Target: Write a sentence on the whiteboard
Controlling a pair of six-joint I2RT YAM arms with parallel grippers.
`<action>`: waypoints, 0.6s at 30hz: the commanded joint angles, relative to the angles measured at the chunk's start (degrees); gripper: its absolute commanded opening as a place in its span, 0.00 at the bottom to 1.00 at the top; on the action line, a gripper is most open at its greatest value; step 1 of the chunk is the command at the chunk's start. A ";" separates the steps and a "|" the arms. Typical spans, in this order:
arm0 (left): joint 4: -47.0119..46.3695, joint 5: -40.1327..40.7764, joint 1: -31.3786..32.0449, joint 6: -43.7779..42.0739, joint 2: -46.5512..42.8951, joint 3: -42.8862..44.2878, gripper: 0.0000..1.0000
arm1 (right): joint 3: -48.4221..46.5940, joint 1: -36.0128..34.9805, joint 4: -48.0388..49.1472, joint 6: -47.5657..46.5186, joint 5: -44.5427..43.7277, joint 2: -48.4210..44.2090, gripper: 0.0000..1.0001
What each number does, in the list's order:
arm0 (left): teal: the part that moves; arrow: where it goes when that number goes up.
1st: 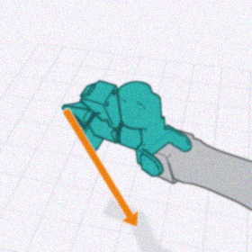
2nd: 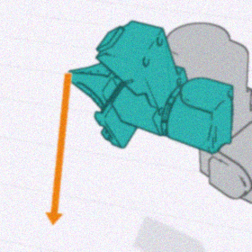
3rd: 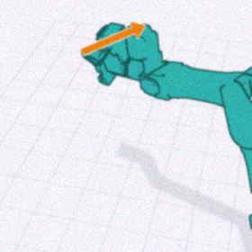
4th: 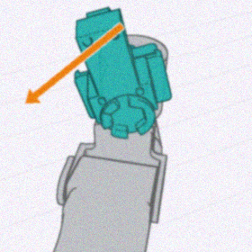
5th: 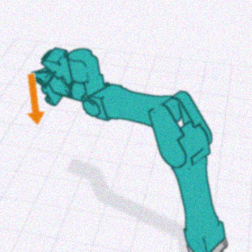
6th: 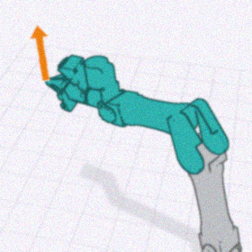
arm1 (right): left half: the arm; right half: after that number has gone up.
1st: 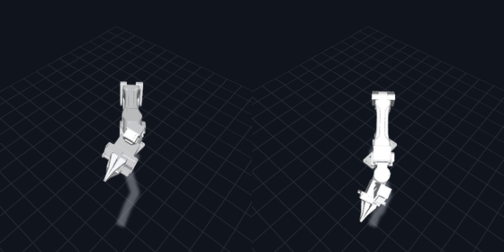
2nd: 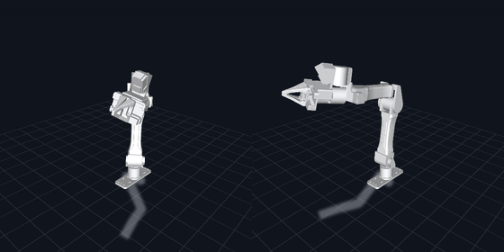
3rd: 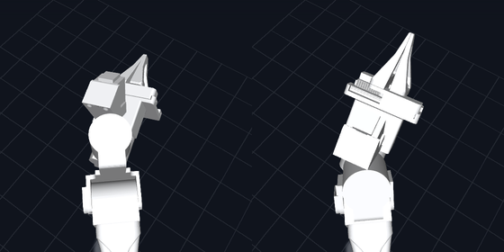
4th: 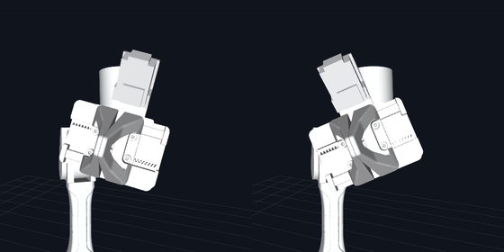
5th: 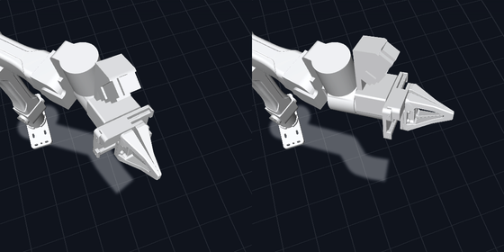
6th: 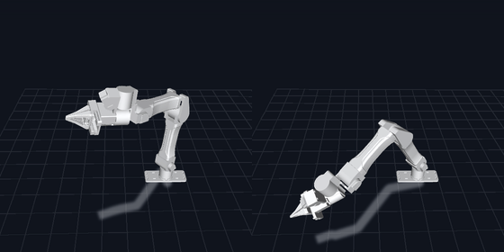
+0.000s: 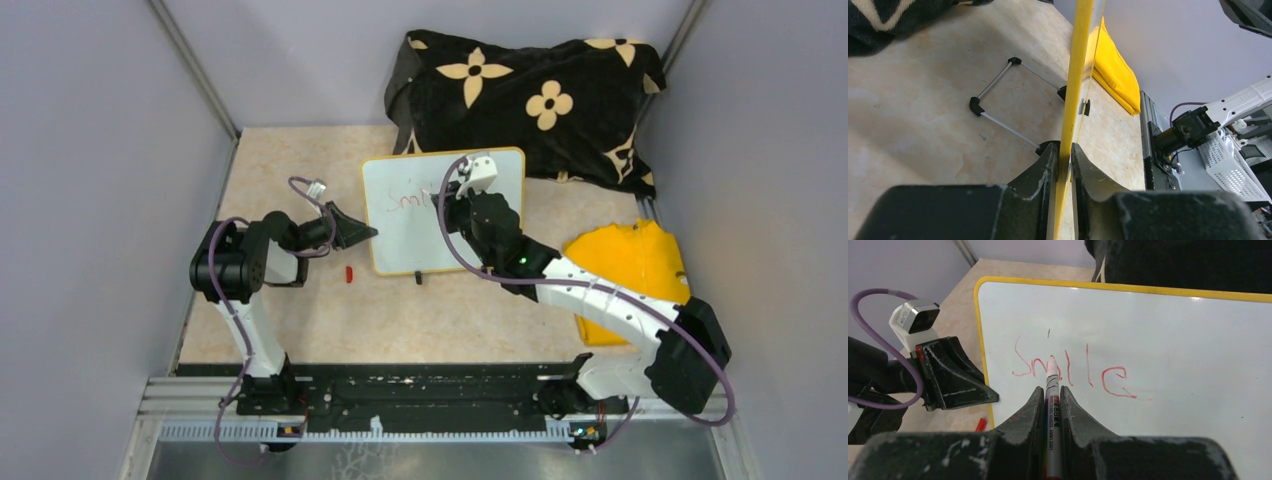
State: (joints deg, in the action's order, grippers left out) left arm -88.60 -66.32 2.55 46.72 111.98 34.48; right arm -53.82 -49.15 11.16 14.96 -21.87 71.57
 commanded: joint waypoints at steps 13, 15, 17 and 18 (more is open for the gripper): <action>-5.12 -0.74 0.40 -1.93 0.58 0.61 0.18 | -6.81 0.05 4.31 -1.60 -1.42 5.33 0.00; -5.09 -0.74 0.40 -1.98 0.53 0.62 0.17 | -6.92 0.23 4.52 -1.60 -1.48 5.82 0.00; -5.01 -0.74 0.37 -1.98 0.53 0.67 0.17 | -7.04 0.40 4.72 -1.58 -1.47 6.16 0.00; -4.94 -0.74 0.43 -1.98 0.60 0.74 0.17 | -7.12 0.45 4.68 -1.60 -1.51 6.39 0.00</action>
State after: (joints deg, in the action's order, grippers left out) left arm -88.58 -66.32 2.55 46.19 111.98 34.48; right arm -57.87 -48.97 12.80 13.96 -22.70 77.28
